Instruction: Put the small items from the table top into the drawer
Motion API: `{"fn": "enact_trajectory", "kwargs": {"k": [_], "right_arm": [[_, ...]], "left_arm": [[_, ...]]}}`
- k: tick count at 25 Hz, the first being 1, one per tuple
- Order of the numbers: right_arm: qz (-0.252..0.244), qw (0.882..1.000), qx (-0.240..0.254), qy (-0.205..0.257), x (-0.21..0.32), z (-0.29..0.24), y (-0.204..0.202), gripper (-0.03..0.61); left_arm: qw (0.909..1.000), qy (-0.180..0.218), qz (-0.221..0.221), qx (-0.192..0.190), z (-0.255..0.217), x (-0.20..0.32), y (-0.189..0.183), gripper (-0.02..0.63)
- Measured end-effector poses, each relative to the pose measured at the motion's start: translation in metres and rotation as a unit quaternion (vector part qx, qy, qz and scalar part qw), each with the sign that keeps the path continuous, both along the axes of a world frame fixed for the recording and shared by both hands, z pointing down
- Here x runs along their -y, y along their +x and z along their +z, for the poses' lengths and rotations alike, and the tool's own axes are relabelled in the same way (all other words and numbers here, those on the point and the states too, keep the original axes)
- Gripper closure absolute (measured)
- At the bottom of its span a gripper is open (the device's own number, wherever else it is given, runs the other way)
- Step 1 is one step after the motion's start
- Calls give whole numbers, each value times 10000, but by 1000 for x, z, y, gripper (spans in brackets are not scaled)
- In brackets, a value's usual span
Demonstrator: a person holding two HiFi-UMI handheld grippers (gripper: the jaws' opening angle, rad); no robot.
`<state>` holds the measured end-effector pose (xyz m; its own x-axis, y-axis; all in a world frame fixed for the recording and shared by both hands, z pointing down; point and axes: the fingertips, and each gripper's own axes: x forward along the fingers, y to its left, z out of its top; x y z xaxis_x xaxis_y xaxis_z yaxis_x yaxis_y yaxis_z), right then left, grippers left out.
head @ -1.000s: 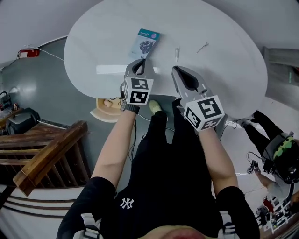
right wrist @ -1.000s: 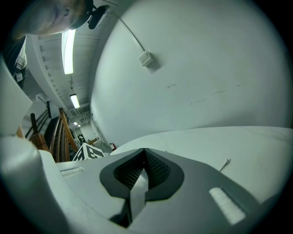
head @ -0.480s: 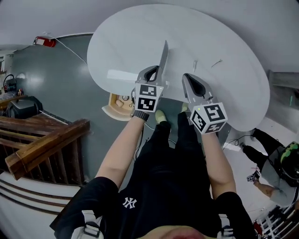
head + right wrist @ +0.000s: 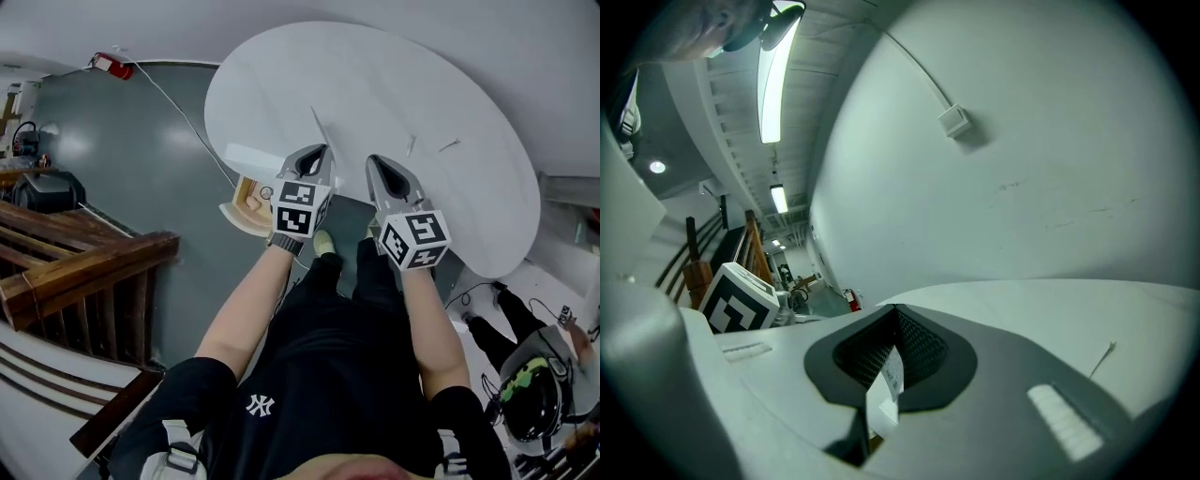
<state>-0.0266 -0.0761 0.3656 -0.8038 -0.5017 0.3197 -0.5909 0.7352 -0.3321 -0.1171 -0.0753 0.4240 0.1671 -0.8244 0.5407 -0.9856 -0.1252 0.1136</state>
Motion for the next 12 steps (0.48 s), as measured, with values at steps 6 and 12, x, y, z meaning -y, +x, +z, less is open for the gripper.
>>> {"fn": "enact_trajectory", "kwargs": {"k": [6, 12], "right_arm": [[-394, 9991, 11, 121, -20, -11, -37, 555], [-808, 9966, 14, 149, -46, -12, -72, 555]], "left_arm": [[9994, 102, -304, -103, -14, -31, -25, 612], [9976, 133, -664, -169, -18, -66, -52, 612]]}}
